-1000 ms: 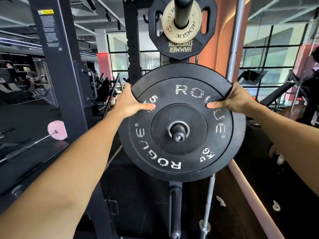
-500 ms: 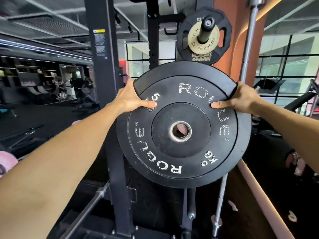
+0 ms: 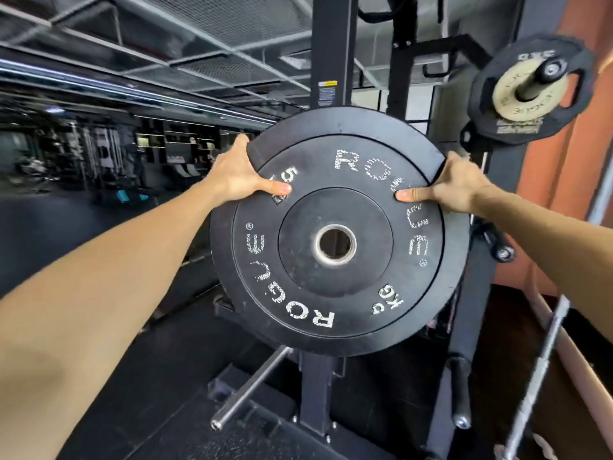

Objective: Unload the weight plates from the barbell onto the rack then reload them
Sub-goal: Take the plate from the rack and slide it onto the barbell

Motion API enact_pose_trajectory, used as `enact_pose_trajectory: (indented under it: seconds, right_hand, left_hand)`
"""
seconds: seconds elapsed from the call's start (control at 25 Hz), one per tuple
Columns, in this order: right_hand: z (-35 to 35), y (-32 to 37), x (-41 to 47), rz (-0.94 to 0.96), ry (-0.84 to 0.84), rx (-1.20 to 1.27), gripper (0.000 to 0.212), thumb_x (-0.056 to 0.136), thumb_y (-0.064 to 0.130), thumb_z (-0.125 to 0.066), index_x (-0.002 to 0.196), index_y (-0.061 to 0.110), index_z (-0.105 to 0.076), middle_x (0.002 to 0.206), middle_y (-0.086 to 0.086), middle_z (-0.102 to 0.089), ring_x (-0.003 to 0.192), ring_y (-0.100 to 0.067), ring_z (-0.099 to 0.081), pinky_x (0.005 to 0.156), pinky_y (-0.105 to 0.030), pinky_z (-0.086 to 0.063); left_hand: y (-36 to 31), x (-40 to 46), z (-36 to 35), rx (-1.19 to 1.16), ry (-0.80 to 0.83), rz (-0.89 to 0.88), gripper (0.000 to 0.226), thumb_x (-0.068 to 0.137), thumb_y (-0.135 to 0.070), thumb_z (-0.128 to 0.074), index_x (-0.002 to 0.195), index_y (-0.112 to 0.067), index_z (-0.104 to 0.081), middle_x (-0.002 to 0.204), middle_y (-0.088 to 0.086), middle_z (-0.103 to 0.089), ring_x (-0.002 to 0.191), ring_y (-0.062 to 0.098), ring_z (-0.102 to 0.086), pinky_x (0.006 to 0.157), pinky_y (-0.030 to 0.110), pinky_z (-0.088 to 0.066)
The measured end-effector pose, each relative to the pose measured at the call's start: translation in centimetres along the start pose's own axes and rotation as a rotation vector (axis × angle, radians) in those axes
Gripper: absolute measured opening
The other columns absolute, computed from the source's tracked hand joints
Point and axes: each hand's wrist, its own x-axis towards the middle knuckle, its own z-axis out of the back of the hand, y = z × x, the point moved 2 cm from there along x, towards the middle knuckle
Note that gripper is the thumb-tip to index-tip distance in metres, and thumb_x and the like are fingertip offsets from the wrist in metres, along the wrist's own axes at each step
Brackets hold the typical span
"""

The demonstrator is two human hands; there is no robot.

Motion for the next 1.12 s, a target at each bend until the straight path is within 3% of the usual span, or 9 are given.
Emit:
enact_pose_trajectory:
  seconds: [0.2, 0.36, 0.52, 0.68, 0.76, 0.88, 1.04, 1.12]
  right_hand:
    - [-5.3, 6.7, 3.6, 0.086, 0.081, -0.012, 0.114, 0.031, 0.077, -0.082, 0.126, 0.021, -0.056, 0.120, -0.001, -0.065, 0.115, -0.022, -0.059, 0.103, -0.037, -0.045]
    - [-11.4, 9.1, 7.2, 0.113, 0.072, -0.001, 0.113, 0.038, 0.070, -0.084, 0.128, 0.010, -0.049, 0.122, -0.006, -0.060, 0.116, -0.027, -0.055, 0.090, -0.029, -0.041]
    - [-17.9, 11.4, 11.2, 0.158, 0.115, -0.080, 0.113, 0.034, 0.082, -0.074, 0.123, 0.014, -0.057, 0.113, -0.007, -0.064, 0.104, -0.029, -0.058, 0.087, -0.032, -0.044]
    - [-23.9, 12.9, 14.8, 0.082, 0.093, -0.092, 0.124, 0.027, 0.084, -0.073, 0.122, 0.008, -0.051, 0.106, -0.003, -0.056, 0.104, -0.027, -0.055, 0.085, -0.033, -0.043]
    - [-25.7, 13.9, 15.8, 0.055, 0.100, -0.112, 0.127, 0.024, 0.086, -0.071, 0.122, 0.009, -0.051, 0.101, -0.001, -0.052, 0.102, -0.027, -0.054, 0.083, -0.032, -0.041]
    - [-27.6, 15.5, 16.8, 0.023, 0.093, -0.138, 0.126, 0.025, 0.086, -0.072, 0.123, 0.010, -0.051, 0.100, 0.000, -0.051, 0.097, -0.024, -0.051, 0.082, -0.030, -0.039]
    - [-29.4, 17.8, 16.2, -0.031, 0.072, -0.195, 0.119, 0.030, 0.084, -0.075, 0.123, 0.012, -0.054, 0.107, -0.002, -0.057, 0.108, -0.027, -0.057, 0.086, -0.031, -0.043]
    - [-30.0, 18.9, 15.1, -0.067, 0.053, -0.198, 0.118, 0.030, 0.083, -0.075, 0.125, 0.016, -0.056, 0.111, -0.001, -0.059, 0.110, -0.025, -0.058, 0.090, -0.030, -0.045]
  left_hand:
    - [4.9, -0.1, 6.7, -0.001, -0.090, 0.066, 0.096, 0.037, -0.057, -0.096, 0.111, -0.024, -0.045, 0.105, -0.013, -0.059, 0.106, 0.018, -0.057, 0.080, 0.035, -0.047]
    - [10.3, 2.0, 9.7, 0.017, -0.107, 0.121, 0.095, 0.041, -0.052, -0.097, 0.113, -0.020, -0.044, 0.108, -0.008, -0.059, 0.103, 0.019, -0.058, 0.079, 0.037, -0.049]
    - [16.5, 6.0, 11.5, 0.038, -0.092, 0.153, 0.097, 0.043, -0.049, -0.097, 0.119, -0.020, -0.044, 0.116, -0.003, -0.060, 0.107, 0.022, -0.059, 0.086, 0.040, -0.051]
    - [22.4, 10.4, 12.7, 0.027, -0.044, 0.160, 0.108, 0.042, -0.051, -0.096, 0.129, -0.018, -0.041, 0.117, -0.006, -0.058, 0.111, 0.020, -0.056, 0.088, 0.037, -0.050]
    - [24.6, 11.8, 13.3, 0.035, -0.035, 0.148, 0.101, 0.042, -0.052, -0.096, 0.122, -0.020, -0.042, 0.117, -0.006, -0.058, 0.111, 0.021, -0.055, 0.089, 0.039, -0.050]
    - [27.4, 13.7, 14.3, 0.018, -0.012, 0.134, 0.094, 0.044, -0.051, -0.096, 0.115, -0.022, -0.042, 0.110, -0.006, -0.059, 0.106, 0.021, -0.057, 0.082, 0.039, -0.051]
    - [31.0, 16.3, 15.1, -0.020, 0.041, 0.087, 0.090, 0.041, -0.055, -0.095, 0.107, -0.025, -0.042, 0.095, -0.019, -0.052, 0.094, 0.016, -0.053, 0.060, 0.026, -0.041]
    - [32.2, 17.3, 15.2, -0.033, 0.076, 0.052, 0.093, 0.038, -0.058, -0.094, 0.107, -0.025, -0.042, 0.095, -0.018, -0.053, 0.091, 0.012, -0.052, 0.060, 0.025, -0.040]
